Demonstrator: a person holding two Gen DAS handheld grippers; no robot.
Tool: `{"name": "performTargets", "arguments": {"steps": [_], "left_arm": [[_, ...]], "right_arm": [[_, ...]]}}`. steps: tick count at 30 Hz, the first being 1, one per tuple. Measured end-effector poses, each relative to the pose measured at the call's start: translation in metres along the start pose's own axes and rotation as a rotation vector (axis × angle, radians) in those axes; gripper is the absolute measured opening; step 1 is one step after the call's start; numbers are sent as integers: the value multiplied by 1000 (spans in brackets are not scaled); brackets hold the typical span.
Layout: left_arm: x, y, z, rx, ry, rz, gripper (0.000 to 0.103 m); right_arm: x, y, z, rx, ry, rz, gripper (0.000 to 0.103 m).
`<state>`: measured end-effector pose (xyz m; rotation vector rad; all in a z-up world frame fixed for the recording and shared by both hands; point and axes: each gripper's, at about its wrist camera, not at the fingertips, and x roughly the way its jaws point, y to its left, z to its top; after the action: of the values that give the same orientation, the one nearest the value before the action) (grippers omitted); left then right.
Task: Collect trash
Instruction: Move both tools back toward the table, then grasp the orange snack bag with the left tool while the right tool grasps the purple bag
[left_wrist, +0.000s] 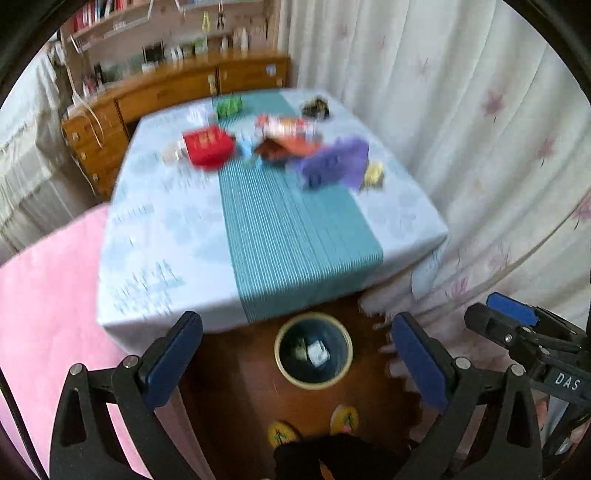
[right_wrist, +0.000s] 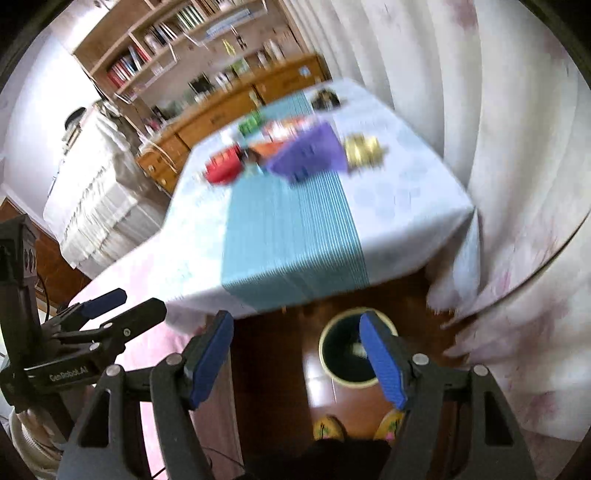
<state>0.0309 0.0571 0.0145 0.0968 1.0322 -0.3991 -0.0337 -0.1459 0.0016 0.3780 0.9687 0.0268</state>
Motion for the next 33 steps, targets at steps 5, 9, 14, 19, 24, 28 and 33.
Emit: {"name": "performTargets", "arguments": {"steps": [5, 9, 14, 19, 24, 28, 33], "left_arm": [[-23, 17, 27, -38, -48, -15, 101], [-24, 36, 41, -84, -40, -36, 101], [-17, 52, 54, -108, -38, -17, 101], [-1, 56, 72, -125, -55, 40, 101], [30, 53, 100, -132, -37, 63, 101], [66, 48, 134, -155, -3, 90, 101], [120, 48, 172, -262, 68, 88, 101]], "right_arm": [[-10, 19, 18, -27, -25, -13, 72], [-9, 28, 26, -34, -50, -16, 71], [-5, 30, 39, -10, -61, -34, 71], [14, 19, 66, 34, -30, -41, 71], [52, 3, 104, 105, 31, 12, 71], [99, -21, 145, 202, 94, 79, 71], [157, -46, 189, 291, 197, 142, 71]]}}
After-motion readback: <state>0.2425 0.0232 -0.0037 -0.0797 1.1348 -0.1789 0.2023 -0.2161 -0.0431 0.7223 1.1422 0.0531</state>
